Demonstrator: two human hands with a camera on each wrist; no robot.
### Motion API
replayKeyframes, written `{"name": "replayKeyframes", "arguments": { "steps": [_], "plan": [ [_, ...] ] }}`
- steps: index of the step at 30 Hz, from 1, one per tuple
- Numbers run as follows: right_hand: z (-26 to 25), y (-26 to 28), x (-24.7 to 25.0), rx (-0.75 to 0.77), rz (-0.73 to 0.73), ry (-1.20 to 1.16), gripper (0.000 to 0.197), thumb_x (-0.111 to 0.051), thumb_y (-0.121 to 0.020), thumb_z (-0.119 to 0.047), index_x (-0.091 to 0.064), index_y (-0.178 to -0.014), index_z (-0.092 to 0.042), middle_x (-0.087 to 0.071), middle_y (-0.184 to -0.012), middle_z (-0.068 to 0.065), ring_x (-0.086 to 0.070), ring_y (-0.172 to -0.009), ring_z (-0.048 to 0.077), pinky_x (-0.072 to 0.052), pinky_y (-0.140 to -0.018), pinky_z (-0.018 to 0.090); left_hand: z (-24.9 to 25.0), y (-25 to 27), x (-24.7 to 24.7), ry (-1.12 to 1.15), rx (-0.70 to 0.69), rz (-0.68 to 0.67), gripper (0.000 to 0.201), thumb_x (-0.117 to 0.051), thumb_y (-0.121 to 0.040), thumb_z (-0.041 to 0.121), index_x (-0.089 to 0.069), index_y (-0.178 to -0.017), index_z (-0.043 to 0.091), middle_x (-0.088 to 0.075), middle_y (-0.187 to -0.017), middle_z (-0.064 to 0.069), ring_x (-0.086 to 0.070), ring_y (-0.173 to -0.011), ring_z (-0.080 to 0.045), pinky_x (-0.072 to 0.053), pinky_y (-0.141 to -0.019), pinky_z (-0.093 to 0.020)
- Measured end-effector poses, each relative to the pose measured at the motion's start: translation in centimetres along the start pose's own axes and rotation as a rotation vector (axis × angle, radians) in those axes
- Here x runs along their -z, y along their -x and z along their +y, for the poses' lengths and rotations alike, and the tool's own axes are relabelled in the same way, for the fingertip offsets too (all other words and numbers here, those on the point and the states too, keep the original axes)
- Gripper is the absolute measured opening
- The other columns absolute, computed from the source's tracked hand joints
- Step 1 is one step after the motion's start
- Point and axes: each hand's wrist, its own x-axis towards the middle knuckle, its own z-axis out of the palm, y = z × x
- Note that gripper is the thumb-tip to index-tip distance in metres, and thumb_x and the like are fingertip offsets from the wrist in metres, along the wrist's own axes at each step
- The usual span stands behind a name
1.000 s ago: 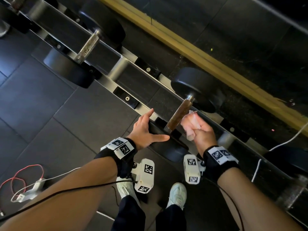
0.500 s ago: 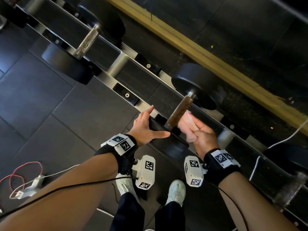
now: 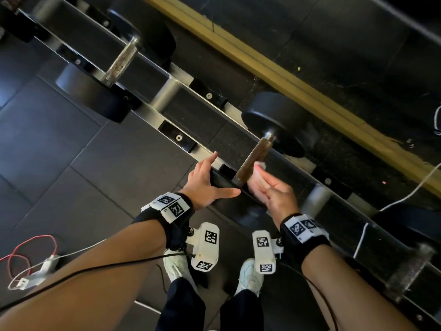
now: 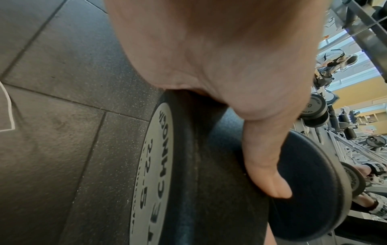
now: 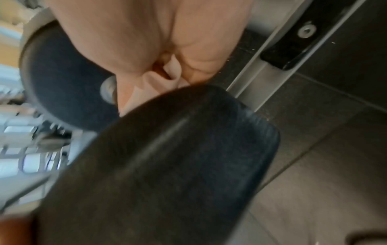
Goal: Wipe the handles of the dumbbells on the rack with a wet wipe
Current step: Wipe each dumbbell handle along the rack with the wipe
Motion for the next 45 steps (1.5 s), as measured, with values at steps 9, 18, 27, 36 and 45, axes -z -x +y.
{"name": "replayKeyframes", "arguments": {
  "steps": [9,18,27,36,45],
  "plan": [
    [-1.7,-1.6,0.7,0.049,0.237,-0.282,0.032,-0.059,-0.092,-0.008,-0.073,-0.113,-0.028,-0.073,-0.112,0.001,-0.070,-0.102,0.009,-0.048,-0.097,0.027,0.0,0.2,0.0,-0.017,-0.008,0.002,0.114,-0.085,-0.069,0.048,-0.011,-0.155,0.038,-0.018,-0.158,0.009,-0.012,-0.146,-0.022,-0.019,-0.118,-0.048],
    [-0.2,-2.5,-0.7,0.043,0.137,0.032,0.038,-0.060,-0.084,-0.061,-0.075,-0.097,-0.028,-0.061,-0.071,-0.009,-0.062,-0.072,0.010,-0.041,-0.096,0.034,0.0,-0.1,0.0,-0.018,-0.008,-0.012,0.113,-0.085,-0.070,0.045,-0.010,-0.155,0.038,-0.016,-0.159,0.007,-0.011,-0.147,-0.024,-0.020,-0.118,-0.051],
    [-0.7,0.2,-0.8,-0.019,-0.072,0.107,0.027,-0.058,-0.097,-0.012,-0.071,-0.119,-0.021,-0.067,-0.123,0.004,-0.068,-0.104,0.007,-0.054,-0.085,0.017,0.0,-0.2,0.0,-0.014,0.013,0.008,0.117,-0.087,-0.067,0.046,-0.011,-0.155,0.039,-0.020,-0.158,0.004,-0.013,-0.147,-0.026,-0.021,-0.119,-0.052],
    [-6.6,5.2,-1.5,0.079,0.009,0.231,0.032,-0.080,-0.069,-0.044,-0.077,-0.099,-0.035,-0.076,-0.097,-0.004,-0.072,-0.094,0.012,-0.056,-0.074,0.022,3.5,3.2,1.1,-0.058,0.067,-0.055,0.115,-0.085,-0.072,0.044,-0.010,-0.158,0.029,-0.014,-0.163,-0.002,-0.016,-0.150,-0.024,-0.021,-0.121,-0.048],
    [-14.3,17.1,-6.8,0.160,0.016,-0.247,0.028,-0.054,-0.098,-0.005,-0.067,-0.119,-0.019,-0.075,-0.107,0.005,-0.073,-0.094,0.014,-0.059,-0.071,0.022,10.9,14.9,7.6,0.633,0.072,-0.249,0.054,-0.069,-0.064,0.063,-0.075,-0.103,0.027,-0.062,-0.130,0.004,-0.053,-0.120,-0.015,-0.037,-0.108,-0.036]
  ]
}}
